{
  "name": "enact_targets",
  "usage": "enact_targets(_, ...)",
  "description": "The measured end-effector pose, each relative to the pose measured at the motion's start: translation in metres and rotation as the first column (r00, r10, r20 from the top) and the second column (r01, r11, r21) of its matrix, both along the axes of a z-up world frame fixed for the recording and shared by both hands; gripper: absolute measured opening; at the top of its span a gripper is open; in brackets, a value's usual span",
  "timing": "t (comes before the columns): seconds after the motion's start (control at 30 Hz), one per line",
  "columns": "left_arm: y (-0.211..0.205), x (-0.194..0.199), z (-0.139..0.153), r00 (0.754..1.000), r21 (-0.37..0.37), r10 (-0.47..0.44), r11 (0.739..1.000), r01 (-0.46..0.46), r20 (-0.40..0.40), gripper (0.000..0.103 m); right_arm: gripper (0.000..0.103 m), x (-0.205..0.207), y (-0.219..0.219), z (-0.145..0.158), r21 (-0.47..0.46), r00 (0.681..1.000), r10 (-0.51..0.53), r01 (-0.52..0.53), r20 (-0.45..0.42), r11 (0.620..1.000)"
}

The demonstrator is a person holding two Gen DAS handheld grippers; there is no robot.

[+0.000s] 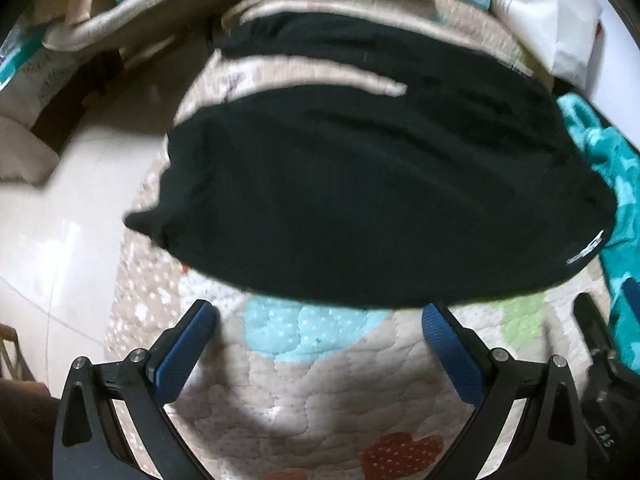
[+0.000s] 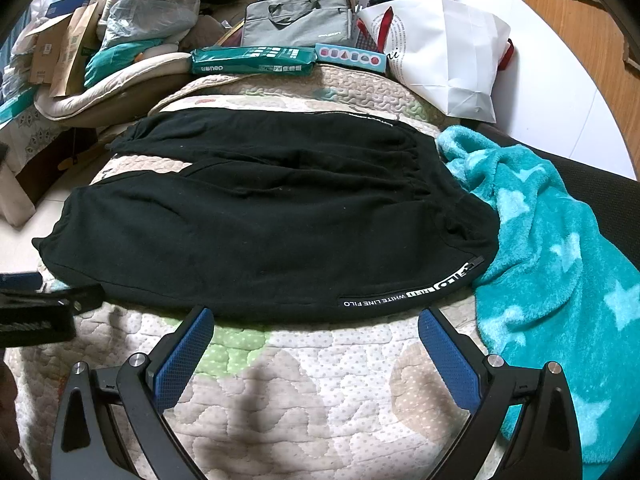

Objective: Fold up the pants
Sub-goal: 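Lower both tools toward the waistband of the black pants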

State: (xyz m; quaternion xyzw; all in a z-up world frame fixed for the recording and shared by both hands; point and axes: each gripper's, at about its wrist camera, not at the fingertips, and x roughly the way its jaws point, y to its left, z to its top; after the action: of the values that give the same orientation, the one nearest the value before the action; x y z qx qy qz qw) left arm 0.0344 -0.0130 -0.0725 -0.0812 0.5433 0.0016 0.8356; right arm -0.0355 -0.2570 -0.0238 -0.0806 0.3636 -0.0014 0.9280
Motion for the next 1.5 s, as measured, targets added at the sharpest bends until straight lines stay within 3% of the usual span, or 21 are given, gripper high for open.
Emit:
enact_targets(0.13, -0.006, -0.002, -0.002, 1.0, 0.049, -0.021, 0.999, 0.02, 0.009, 0.103, 0.103, -0.001, 0.002, 0.0, 0.003, 1.0, 0.003, -0.003, 0.002, 1.0)
enact_targets(0.47, -0.008, -0.017, 0.001, 0.997, 0.078, -0.045, 0.996, 0.04, 0.063, 0.103, 0.103, -0.004, 0.002, 0.011, 0.022, 1.0, 0.002, -0.002, 0.019, 1.0)
enact_targets(0.53, -0.003, -0.02, 0.009, 0.996, 0.077, -0.026, 0.997, 0.019, 0.087, 0.092, 0.103, -0.005, 0.0, 0.016, 0.034, 1.0, -0.001, 0.0, 0.03, 0.999)
enact_targets(0.6, 0.0, -0.026, 0.026, 0.993, 0.086, -0.02, 0.996, 0.01, 0.116, 0.081, 0.103, -0.006, -0.003, 0.023, 0.046, 0.999, -0.008, 0.006, 0.043, 0.999)
enact_targets(0.73, 0.011, -0.038, 0.084, 0.973, 0.048, -0.022, 0.999, 0.011, 0.228, 0.081, 0.103, -0.006, -0.016, 0.051, 0.093, 0.995, -0.024, 0.015, 0.093, 0.996)
enact_targets(0.9, 0.019, -0.041, 0.162, 0.927, 0.169, -0.077, 0.986, 0.015, 0.366, 0.084, 0.103, 0.003, -0.033, 0.106, 0.153, 0.984, -0.018, -0.01, 0.178, 0.988)
enact_targets(1.0, 0.024, -0.042, 0.183, 0.92, 0.191, -0.073, 0.982, -0.002, 0.386, 0.086, 0.103, 0.019, -0.035, 0.14, 0.154, 0.976, 0.012, -0.047, 0.218, 0.987)
enact_targets(1.2, 0.021, -0.049, 0.178, 0.942, 0.234, 0.019, 0.967, -0.103, 0.334, 0.086, 0.103, 0.081, -0.017, 0.174, 0.144, 0.974, 0.147, -0.173, 0.173, 0.974)
enact_targets(1.37, 0.018, -0.057, 0.155, 0.953, 0.236, 0.092, 0.958, -0.164, 0.287, 0.086, 0.103, 0.104, -0.006, 0.147, 0.082, 0.957, 0.213, -0.233, 0.198, 0.969)
enact_targets(1.5, 0.015, -0.047, 0.149, 0.958, 0.236, 0.15, 0.949, -0.21, 0.246, 0.086, 0.103, 0.108, -0.016, 0.12, 0.129, 0.964, 0.242, -0.255, 0.112, 0.958)
